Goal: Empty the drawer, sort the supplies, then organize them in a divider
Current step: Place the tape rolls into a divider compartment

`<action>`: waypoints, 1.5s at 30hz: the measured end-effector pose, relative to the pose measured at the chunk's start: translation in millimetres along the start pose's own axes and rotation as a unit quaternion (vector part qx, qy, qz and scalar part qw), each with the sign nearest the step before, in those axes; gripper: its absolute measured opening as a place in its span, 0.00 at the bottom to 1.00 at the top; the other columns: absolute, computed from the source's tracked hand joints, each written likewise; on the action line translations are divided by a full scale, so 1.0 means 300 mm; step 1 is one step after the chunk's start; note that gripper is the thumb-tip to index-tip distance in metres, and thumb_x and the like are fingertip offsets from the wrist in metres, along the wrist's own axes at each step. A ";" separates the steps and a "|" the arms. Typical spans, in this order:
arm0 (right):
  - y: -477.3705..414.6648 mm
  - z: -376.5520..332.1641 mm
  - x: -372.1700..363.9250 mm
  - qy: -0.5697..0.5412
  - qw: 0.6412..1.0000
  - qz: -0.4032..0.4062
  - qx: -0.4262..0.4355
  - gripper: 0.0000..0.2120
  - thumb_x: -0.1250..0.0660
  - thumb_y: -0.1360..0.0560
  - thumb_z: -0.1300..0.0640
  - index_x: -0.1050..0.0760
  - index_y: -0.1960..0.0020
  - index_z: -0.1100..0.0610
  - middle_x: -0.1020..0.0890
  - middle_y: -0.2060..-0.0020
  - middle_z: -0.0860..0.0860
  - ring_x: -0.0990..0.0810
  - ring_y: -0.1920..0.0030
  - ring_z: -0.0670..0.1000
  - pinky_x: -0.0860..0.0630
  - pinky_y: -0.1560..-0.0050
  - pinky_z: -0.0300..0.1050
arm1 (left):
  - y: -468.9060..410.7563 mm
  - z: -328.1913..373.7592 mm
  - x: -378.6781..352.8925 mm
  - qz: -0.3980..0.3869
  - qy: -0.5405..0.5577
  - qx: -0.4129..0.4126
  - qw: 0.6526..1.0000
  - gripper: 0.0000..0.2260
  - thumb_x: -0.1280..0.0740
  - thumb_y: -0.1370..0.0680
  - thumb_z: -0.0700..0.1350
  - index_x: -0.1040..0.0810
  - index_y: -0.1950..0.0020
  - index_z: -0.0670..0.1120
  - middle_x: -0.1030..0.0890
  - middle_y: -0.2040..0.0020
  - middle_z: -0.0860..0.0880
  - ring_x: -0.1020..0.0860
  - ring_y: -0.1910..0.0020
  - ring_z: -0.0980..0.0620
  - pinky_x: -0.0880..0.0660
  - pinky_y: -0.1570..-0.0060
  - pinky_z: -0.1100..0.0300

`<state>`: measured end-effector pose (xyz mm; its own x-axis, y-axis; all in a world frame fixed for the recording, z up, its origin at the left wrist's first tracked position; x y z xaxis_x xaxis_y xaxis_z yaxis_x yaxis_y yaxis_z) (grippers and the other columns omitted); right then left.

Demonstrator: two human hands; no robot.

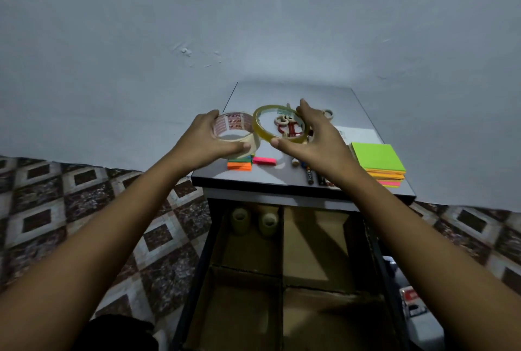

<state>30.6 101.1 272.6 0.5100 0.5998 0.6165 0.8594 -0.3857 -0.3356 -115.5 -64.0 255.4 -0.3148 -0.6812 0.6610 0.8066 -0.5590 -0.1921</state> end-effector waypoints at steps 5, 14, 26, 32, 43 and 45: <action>0.156 -0.010 0.006 -0.035 0.999 0.012 -0.011 0.43 0.26 0.32 0.47 0.44 0.24 0.54 0.34 0.29 0.47 0.36 0.30 0.42 0.39 0.32 0.35 | 0.188 0.004 -0.029 -0.041 0.044 -0.005 0.998 0.50 0.24 0.38 0.58 0.44 0.24 0.45 0.37 0.27 0.48 0.32 0.33 0.53 0.34 0.37 0.61; 0.394 0.050 -0.060 -0.036 0.997 -0.046 -0.051 0.47 0.28 0.32 0.45 0.51 0.23 0.50 0.42 0.25 0.45 0.42 0.30 0.40 0.44 0.34 0.34 | 0.394 -0.073 -0.178 -0.132 -0.015 0.000 0.991 0.48 0.23 0.35 0.55 0.46 0.23 0.47 0.41 0.25 0.50 0.38 0.29 0.52 0.37 0.34 0.59; 0.478 0.123 -0.098 -0.046 0.992 -0.052 -0.104 0.52 0.33 0.39 0.37 0.51 0.23 0.52 0.39 0.27 0.46 0.38 0.29 0.44 0.41 0.36 0.34 | 0.329 -0.206 -0.335 -0.256 -0.029 0.011 0.966 0.39 0.23 0.34 0.53 0.39 0.28 0.54 0.37 0.29 0.53 0.36 0.31 0.54 0.36 0.34 0.59; 0.478 0.136 -0.109 -0.042 0.992 -0.055 -0.107 0.51 0.33 0.39 0.36 0.52 0.23 0.51 0.40 0.26 0.45 0.39 0.30 0.43 0.42 0.35 0.36 | 0.266 -0.253 -0.361 -0.331 -0.112 0.031 0.937 0.42 0.25 0.38 0.54 0.39 0.28 0.47 0.33 0.32 0.48 0.31 0.35 0.50 0.30 0.36 0.55; 0.475 0.161 -0.121 -0.032 0.992 -0.051 -0.110 0.51 0.33 0.38 0.36 0.51 0.23 0.52 0.38 0.28 0.46 0.39 0.35 0.38 0.41 0.37 0.34 | 0.203 -0.266 -0.439 -0.399 -0.279 -0.054 0.871 0.38 0.27 0.30 0.53 0.41 0.26 0.49 0.36 0.27 0.46 0.36 0.29 0.46 0.37 0.30 0.50; 0.475 0.169 -0.125 -0.026 0.992 -0.052 -0.112 0.51 0.33 0.38 0.37 0.51 0.23 0.52 0.38 0.28 0.46 0.39 0.35 0.39 0.41 0.37 0.34 | 0.203 -0.278 -0.447 -0.401 -0.314 -0.073 0.858 0.40 0.28 0.29 0.55 0.47 0.23 0.49 0.42 0.24 0.45 0.42 0.26 0.44 0.40 0.29 0.48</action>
<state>135.8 59.2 165.3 0.4255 0.6773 0.6002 0.8806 -0.4626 -0.1023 -66.0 -46.1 94.5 -0.3697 0.3129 0.8749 0.3719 -0.8130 0.4480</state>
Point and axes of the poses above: each hand's wrist, its own y-axis away from the middle knuckle, its own x-axis out of the back of the hand, z = x × y, the point moved 1 cm from there along -y, towards the middle knuckle
